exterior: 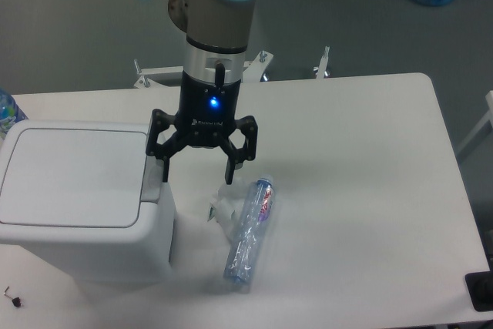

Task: Open the trash can
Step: 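Push the gripper against the lid edge to flip the lid open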

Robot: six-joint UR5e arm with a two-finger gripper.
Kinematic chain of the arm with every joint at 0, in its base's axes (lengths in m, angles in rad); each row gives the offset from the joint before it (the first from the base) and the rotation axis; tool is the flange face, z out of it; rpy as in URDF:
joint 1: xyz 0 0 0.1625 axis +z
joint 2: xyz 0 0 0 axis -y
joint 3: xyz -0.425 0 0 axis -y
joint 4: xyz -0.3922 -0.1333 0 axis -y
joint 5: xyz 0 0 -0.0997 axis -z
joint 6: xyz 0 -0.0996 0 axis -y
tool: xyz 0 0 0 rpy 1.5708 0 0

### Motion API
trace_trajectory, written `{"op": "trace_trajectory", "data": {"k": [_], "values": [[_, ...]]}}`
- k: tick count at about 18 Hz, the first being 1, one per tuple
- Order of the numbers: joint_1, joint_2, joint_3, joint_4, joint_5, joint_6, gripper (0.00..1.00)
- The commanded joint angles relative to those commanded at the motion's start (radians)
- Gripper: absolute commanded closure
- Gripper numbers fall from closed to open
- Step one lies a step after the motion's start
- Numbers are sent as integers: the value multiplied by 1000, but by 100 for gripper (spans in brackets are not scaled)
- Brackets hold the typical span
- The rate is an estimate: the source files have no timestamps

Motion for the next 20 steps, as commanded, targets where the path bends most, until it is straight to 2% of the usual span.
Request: {"op": "trace_trajectory", "data": {"k": [20], "values": [[-8, 0, -15, 0, 0, 2, 0]]}}
